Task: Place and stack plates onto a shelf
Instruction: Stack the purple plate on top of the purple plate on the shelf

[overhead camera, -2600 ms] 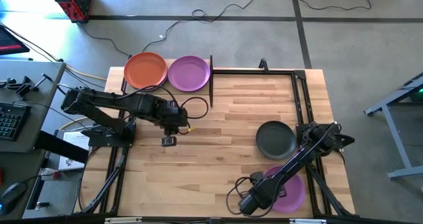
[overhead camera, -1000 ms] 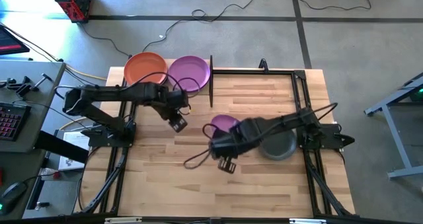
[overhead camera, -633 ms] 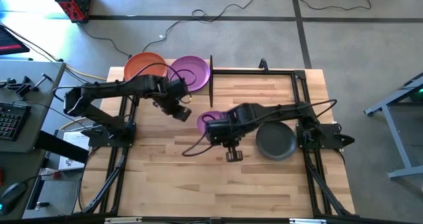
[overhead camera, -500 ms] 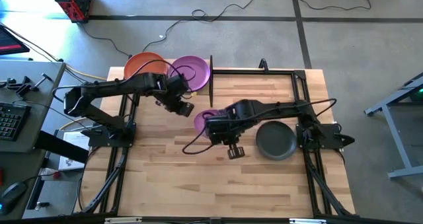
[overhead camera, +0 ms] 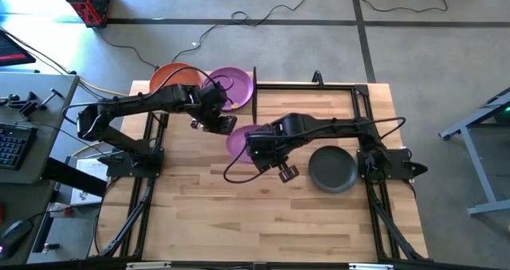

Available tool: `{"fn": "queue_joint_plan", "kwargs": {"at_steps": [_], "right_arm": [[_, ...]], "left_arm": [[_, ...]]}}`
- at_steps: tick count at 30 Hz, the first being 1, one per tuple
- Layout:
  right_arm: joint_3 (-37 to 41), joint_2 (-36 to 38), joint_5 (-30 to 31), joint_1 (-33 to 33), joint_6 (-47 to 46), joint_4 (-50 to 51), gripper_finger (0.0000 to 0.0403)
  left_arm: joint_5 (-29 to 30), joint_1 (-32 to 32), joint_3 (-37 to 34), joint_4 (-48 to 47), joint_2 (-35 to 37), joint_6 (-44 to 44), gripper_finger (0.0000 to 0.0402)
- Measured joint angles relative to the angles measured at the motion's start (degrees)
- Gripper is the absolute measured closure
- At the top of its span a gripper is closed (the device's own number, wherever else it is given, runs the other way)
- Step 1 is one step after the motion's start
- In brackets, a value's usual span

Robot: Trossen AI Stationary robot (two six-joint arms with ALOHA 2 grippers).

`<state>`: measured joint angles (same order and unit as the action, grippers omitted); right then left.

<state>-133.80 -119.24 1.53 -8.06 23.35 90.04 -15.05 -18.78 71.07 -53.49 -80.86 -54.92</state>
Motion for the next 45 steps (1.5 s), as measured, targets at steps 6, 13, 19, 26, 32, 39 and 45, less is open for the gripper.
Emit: {"fn": "queue_joint_plan", "kwargs": {"at_steps": [6,13,19,26,32,39,45], "right_arm": [[0.0,0.0,3.1,1.0,2.3,0.0,0.0403],[0.0,0.0,6.2,1.1,2.7,0.0,0.0403],[0.0,0.0,7.7,1.1,2.6,-0.3,0.0403],[0.0,0.0,9.0,1.1,2.3,-1.4,0.0403],[0.0,0.0,9.2,1.0,2.1,-1.8,0.0403],[0.0,0.0,9.2,1.0,1.1,-1.0,0.0403],[0.0,0.0,12.0,0.9,1.0,0.0,0.0376]], "left_arm": [[0.0,0.0,0.0,0.8,0.0,-2.0,0.0285],[0.1,0.0,0.0,0.8,0.0,-3.1,0.0285],[0.4,0.0,0.1,0.9,0.0,-3.1,0.0296],[0.9,0.0,0.1,1.3,0.0,-2.6,0.0348],[3.2,0.1,0.1,2.7,0.0,-2.0,0.0391],[4.5,0.4,0.2,5.7,0.0,-1.3,0.0396],[6.8,0.4,0.2,5.6,0.0,-0.9,0.0397]]}}
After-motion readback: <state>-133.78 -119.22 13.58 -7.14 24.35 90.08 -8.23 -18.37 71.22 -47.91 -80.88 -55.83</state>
